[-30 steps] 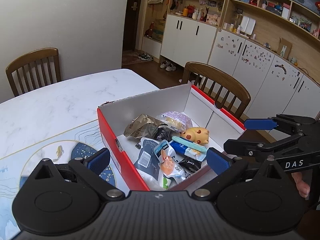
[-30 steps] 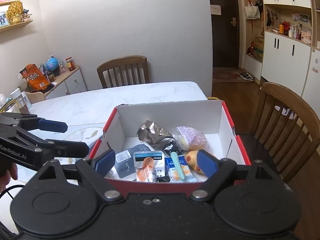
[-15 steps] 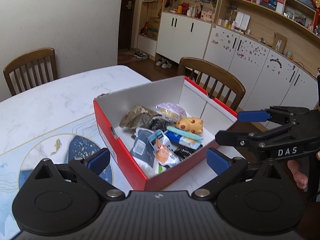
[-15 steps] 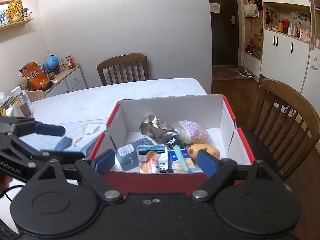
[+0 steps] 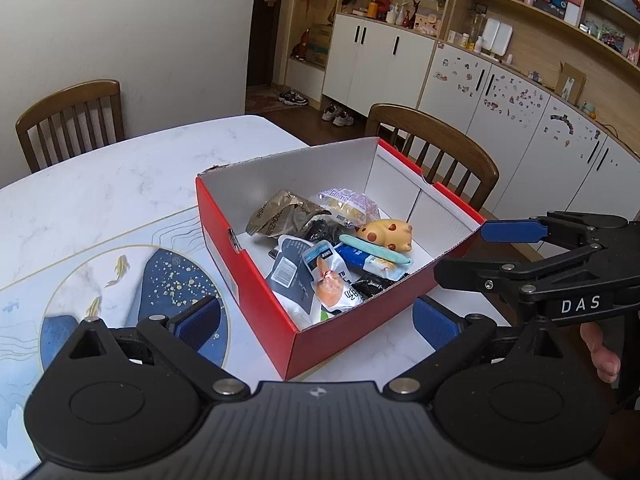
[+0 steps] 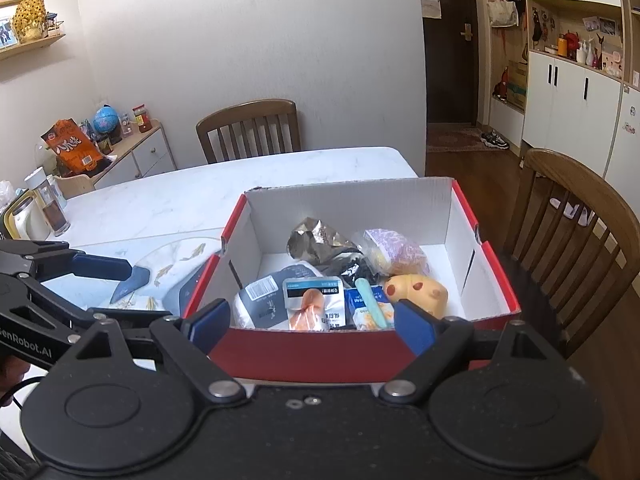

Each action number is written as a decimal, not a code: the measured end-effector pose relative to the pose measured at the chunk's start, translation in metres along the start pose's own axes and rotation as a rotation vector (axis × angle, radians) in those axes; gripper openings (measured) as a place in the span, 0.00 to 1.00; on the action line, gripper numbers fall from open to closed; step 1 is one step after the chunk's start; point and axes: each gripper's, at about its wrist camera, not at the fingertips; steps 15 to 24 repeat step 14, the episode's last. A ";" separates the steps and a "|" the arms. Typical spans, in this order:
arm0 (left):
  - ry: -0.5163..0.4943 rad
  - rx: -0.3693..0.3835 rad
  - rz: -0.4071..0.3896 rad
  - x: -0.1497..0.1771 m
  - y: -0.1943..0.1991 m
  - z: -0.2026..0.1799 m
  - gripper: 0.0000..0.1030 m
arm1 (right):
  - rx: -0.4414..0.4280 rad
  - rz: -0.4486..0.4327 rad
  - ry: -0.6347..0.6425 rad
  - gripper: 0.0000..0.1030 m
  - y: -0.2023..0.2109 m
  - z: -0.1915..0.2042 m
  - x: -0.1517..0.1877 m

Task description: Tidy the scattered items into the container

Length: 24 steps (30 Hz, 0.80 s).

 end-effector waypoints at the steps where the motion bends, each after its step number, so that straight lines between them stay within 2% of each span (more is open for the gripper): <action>1: 0.000 0.001 -0.001 0.000 0.000 0.000 1.00 | 0.000 0.000 0.000 0.87 0.000 0.000 0.001; 24: -0.016 0.008 -0.014 0.004 0.009 0.007 1.00 | 0.020 0.006 -0.010 0.87 0.001 0.009 0.005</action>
Point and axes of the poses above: each gripper's, at about its wrist camera, not at the fingertips, and y roughly against the way its jaws point, z to its left, x to its underside, and after that the axes turned 5 degrees about -x, right-handed
